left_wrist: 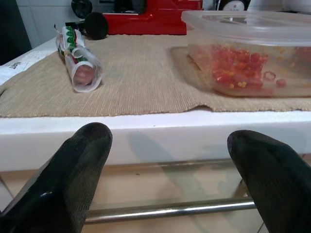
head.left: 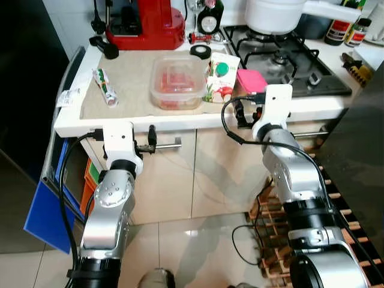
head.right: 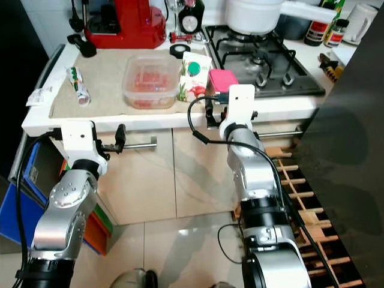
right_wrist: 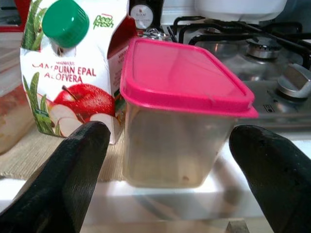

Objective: Restocking fridge

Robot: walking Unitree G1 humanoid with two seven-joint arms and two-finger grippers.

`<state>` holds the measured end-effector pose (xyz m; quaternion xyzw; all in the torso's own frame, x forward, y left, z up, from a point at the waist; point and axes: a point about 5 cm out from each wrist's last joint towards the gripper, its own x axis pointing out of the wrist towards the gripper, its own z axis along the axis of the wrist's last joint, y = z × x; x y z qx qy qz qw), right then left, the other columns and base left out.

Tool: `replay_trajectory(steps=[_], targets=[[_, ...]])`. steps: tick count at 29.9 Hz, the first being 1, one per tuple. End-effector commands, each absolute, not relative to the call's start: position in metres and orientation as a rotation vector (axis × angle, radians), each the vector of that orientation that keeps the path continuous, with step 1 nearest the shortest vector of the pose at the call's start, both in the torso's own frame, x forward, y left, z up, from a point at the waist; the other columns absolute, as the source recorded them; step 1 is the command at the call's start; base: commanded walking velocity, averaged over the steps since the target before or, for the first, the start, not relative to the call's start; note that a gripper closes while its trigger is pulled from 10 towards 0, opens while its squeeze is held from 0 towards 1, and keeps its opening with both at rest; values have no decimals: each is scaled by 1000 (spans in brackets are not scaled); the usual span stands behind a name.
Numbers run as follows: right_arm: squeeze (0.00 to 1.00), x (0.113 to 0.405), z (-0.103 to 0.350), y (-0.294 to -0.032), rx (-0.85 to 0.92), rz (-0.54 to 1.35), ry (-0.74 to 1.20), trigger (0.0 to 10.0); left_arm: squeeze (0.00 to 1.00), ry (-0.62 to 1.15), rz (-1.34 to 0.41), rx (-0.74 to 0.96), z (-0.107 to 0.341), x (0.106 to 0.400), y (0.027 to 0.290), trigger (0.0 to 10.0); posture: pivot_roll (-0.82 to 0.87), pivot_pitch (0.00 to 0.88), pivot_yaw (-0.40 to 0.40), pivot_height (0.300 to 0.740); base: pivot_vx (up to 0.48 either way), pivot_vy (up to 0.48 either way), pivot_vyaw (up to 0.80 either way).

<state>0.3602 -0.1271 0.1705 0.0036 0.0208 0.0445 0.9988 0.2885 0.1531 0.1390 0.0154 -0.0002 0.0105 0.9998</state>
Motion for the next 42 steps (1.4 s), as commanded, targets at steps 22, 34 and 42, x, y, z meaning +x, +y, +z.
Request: replay_trajectory(steps=[22,34,42], targets=[[0,384,171,-130,-2,61,54,10000,0,5,39,41,141,287,156,10000,105,74,20,740,0,0,0],[0,395,174,-136,-14,31,49,10000,0,5,43,41,142,287,156,10000,115,77,18,740,0,0,0],[949,396,167,-131,-7,54,72,10000,0,3,45,41,142,287,156,10000,118,76,15,740,0,0,0]])
